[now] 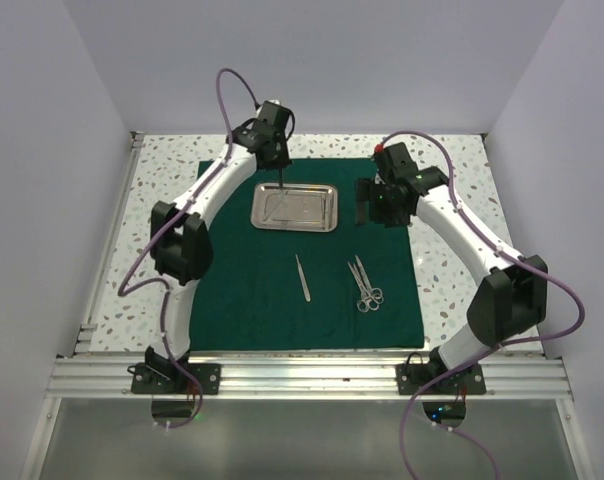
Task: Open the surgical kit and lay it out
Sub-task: Pick up the medical item from the container, then place the medical item in the surgical kit.
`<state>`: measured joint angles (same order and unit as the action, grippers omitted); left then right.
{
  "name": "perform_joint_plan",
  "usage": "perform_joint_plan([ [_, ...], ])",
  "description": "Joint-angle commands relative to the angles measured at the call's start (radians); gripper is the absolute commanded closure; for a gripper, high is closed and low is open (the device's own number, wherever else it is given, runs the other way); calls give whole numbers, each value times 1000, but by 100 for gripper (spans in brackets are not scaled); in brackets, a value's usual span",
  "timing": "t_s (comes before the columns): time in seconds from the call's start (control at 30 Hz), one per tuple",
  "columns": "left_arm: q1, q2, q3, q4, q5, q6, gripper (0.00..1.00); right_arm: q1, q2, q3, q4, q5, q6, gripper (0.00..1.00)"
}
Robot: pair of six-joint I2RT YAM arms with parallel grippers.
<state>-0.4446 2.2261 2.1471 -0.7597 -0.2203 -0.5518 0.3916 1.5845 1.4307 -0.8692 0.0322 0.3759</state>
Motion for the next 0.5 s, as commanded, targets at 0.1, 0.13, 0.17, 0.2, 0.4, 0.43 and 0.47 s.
perform_joint_plan([
  [0.1,-98,-270,-307,-3,6,-131,100,-4,-1,20,-24,-18,-19,23],
  [0.13,-109,-296,-355,3,1,-169,100,-5,-4,16,-25,-12,-19,23],
  [0.17,-130,-322,-403,16,4,-184,100,-4,-6,5,-25,-12,-19,23],
  [0.2,-143,-368,-494,45,7,-197,100,-5,-9,1,-31,-11,-19,23],
  [0.4,-232,-418,-674,108,76,-243,100,-3,-34,-65,-31,-17,-11,23],
  [0.43,-243,-411,-678,109,84,-243,100,-3,-34,-73,-31,-17,-9,23],
  [0.47,-258,-405,-679,109,87,-240,100,-3,-38,-88,-30,-18,-3,23],
])
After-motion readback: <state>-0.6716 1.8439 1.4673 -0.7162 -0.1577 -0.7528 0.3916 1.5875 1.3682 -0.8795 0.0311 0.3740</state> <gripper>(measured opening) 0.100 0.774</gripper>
